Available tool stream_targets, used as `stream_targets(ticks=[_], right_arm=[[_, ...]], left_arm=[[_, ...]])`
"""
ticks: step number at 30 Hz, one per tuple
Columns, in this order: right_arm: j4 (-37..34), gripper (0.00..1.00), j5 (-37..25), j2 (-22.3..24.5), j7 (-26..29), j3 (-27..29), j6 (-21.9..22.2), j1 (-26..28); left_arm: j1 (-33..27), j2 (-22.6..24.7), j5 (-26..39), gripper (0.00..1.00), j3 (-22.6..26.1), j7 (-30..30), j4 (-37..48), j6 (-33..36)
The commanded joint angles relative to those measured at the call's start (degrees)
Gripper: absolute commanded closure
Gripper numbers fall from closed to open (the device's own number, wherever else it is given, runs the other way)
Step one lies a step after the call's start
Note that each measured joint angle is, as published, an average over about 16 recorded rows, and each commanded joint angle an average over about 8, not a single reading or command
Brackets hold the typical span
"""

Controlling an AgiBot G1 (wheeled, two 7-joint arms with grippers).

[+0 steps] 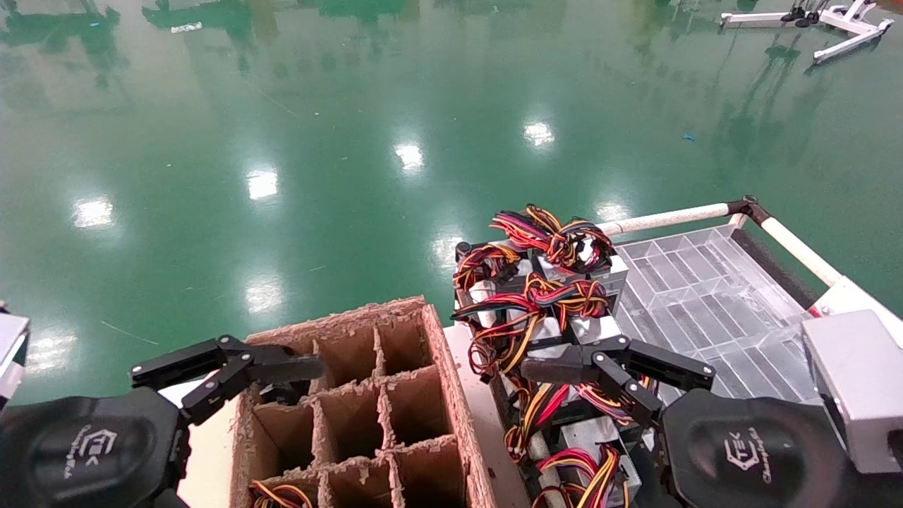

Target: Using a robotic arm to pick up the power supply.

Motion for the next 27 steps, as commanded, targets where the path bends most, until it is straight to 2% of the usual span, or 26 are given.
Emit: stream_targets(ticks=[1, 18, 23, 27], right_arm=[[0.0, 0.0, 0.0, 0.0, 0.0, 0.0, 0.0, 0.0], [-0.14, 0.0, -0.13, 0.05, -0.05, -0.06, 0.17, -0.04], [-1.33, 0.0, -2.54, -0.48, -0.13, -1.0, 1.44, 0.11], [-3.28, 0.0, -6.46, -2.73, -0.57, -2.91, 3.07, 1.3]], left_arm=[[-0.01, -0.02, -0.04, 1.0, 0.05, 0.03, 0.01, -0.02], [0.29, 0.48, 0.89, 1.0, -1.25, -0.69, -0.29, 0.51], [0.31, 0.51, 0.96, 1.0, -1.35, -0.72, -0.27, 0.55], [0.29, 0.51, 0.95, 1.0, -1.33, -0.71, -0.25, 0.56]])
